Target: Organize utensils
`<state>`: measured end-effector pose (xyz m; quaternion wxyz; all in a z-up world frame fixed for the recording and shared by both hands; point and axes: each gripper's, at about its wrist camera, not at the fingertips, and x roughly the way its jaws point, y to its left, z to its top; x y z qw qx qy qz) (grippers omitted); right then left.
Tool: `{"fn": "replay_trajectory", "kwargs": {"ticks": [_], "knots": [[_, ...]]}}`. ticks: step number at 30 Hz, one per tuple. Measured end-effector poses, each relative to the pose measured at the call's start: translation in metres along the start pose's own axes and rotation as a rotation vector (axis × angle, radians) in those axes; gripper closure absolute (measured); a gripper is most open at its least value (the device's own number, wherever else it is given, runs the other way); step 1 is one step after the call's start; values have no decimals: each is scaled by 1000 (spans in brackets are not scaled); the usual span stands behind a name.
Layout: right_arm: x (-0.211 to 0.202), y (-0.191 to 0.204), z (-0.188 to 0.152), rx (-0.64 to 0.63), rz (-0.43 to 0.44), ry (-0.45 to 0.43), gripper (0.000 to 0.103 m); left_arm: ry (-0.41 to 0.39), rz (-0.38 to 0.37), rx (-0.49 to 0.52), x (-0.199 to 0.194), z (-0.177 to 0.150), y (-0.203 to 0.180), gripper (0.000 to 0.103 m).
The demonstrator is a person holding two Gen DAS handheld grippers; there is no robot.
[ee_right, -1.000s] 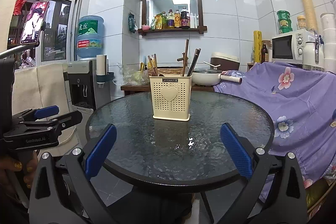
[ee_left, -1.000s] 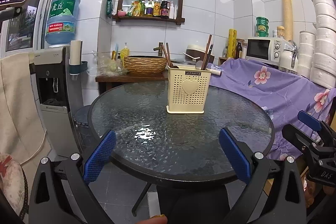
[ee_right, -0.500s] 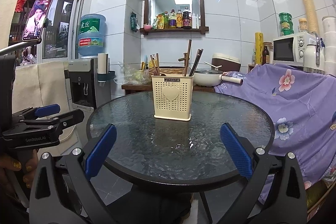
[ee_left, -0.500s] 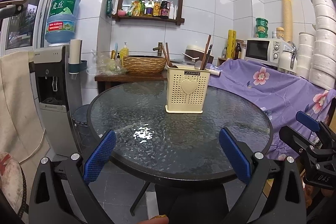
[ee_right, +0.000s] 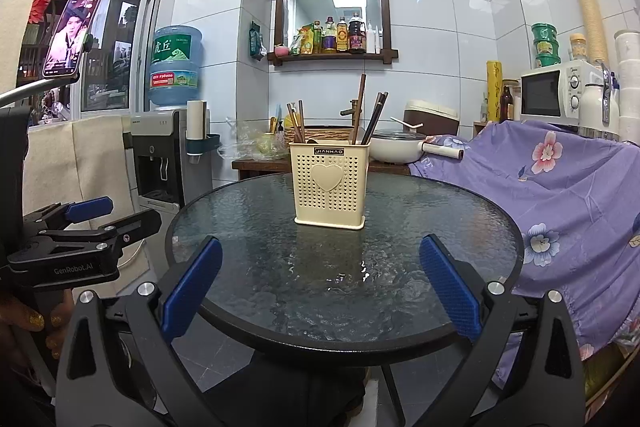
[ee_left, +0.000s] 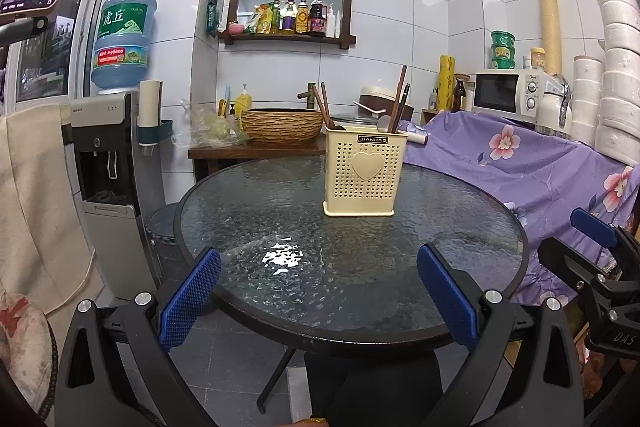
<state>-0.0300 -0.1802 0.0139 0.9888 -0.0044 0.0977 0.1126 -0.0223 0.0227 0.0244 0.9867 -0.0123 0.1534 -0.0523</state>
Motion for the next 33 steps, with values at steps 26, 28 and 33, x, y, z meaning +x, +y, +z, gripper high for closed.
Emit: {"fn": "replay_trajectory", "kwargs": {"ticks": [26,28,33], "knots": [[2,0,-5,-1,6,19,6,45,8,-8,6,-2,3,6],[3,0,-5,-3,8,20,6,50,13,-4,7,-2,2,6],[2,0,-5,-1,7,23,6,50,22,1,8,-2,3,6]]}}
